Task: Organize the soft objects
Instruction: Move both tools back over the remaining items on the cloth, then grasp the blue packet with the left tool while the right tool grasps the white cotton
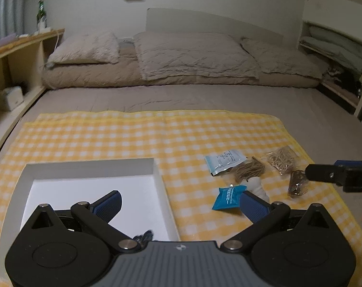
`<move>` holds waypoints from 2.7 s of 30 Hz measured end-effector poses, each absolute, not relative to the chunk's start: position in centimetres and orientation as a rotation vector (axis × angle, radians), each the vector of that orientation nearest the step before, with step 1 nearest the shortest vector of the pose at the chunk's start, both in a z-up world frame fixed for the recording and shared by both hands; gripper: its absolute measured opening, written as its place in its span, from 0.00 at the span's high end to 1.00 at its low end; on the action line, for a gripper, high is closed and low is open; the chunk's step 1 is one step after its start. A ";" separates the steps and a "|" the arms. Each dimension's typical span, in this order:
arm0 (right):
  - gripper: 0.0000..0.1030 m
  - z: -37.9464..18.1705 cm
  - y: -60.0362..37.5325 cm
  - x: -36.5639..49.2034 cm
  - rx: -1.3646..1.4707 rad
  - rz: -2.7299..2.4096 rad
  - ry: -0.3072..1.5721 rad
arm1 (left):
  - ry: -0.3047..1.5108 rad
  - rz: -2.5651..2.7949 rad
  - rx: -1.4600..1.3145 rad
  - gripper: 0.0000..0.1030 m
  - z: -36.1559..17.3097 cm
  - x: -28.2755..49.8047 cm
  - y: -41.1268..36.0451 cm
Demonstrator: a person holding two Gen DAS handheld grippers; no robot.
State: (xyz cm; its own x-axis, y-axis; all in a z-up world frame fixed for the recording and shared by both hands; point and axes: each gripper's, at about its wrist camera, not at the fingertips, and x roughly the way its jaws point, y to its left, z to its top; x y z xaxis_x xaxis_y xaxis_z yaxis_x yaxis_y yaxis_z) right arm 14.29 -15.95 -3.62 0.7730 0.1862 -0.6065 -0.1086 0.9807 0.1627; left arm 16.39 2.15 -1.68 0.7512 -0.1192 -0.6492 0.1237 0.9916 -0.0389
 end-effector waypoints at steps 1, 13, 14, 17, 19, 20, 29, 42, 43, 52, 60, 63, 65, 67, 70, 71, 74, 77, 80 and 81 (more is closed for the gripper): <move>0.00 -3.7 -16.5 14.4 0.127 0.147 0.670 | 0.708 -0.135 0.020 0.00 -1.9 16.7 1.6; 0.00 -5.5 -20.6 16.8 0.189 0.019 0.678 | 0.831 -0.212 -0.069 0.00 -5.0 22.0 -1.0; 0.00 -5.8 -20.9 17.1 0.192 0.014 0.683 | 0.837 -0.217 -0.075 0.00 -5.2 22.6 -1.0; 0.00 -6.6 -21.3 18.1 0.185 0.014 0.691 | 0.852 -0.286 -0.121 0.00 -6.1 23.9 -0.8; 0.01 -7.3 -21.3 18.9 0.172 0.010 0.709 | 0.871 -0.308 -0.142 0.00 -6.7 24.8 -1.1; 0.06 -7.6 -21.4 19.3 0.166 0.010 0.717 | 0.883 -0.325 -0.143 0.02 -7.1 25.3 -1.3; 0.28 -11.1 -20.1 22.6 0.084 0.126 0.820 | 0.976 -0.438 -0.113 0.28 -11.2 28.7 -3.0; 0.42 -16.7 -18.7 26.5 -0.002 0.261 0.933 | 1.050 -0.548 -0.039 0.38 -15.6 30.7 -4.0; 0.43 -17.0 -18.8 26.8 0.005 0.272 0.934 | 1.054 -0.543 -0.050 0.38 -15.9 31.0 -3.9; 0.68 -17.9 -19.0 27.4 0.054 0.327 0.990 | 1.054 -0.497 -0.118 0.38 -17.0 32.7 -3.9; 0.70 -17.7 -20.2 26.7 0.081 0.307 1.013 | 1.031 -0.537 -0.013 0.43 -17.1 32.6 -7.4; 0.70 -17.8 -20.5 26.5 0.081 0.299 1.022 | 1.028 -0.528 0.020 0.46 -17.1 32.5 -7.8; 0.70 -17.8 -20.6 26.5 0.078 0.296 1.024 | 1.025 -0.527 0.029 0.49 -17.1 32.5 -8.0; 0.71 -17.6 -20.5 26.4 0.074 0.292 1.027 | 1.024 -0.528 0.031 0.51 -17.2 32.5 -8.2; 0.71 -17.5 -20.4 26.0 0.058 0.284 1.032 | 1.019 -0.536 0.039 0.60 -16.9 32.3 -8.6; 0.71 -17.4 -20.3 25.9 0.053 0.280 1.035 | 1.023 -0.542 0.037 0.62 -16.7 32.2 -8.7; 0.71 -17.3 -20.4 25.7 0.038 0.262 1.041 | 1.032 -0.542 0.046 0.62 -16.7 32.1 -9.0; 0.72 -17.0 -20.6 25.5 0.034 0.237 1.042 | 1.036 -0.532 0.052 0.63 -16.5 31.7 -8.9; 0.72 -16.6 -20.6 25.1 0.026 0.222 1.042 | 1.024 -0.522 0.043 0.63 -16.0 31.3 -8.5; 0.72 -16.3 -20.5 24.9 0.022 0.219 1.040 | 1.017 -0.519 0.041 0.63 -15.7 31.1 -8.4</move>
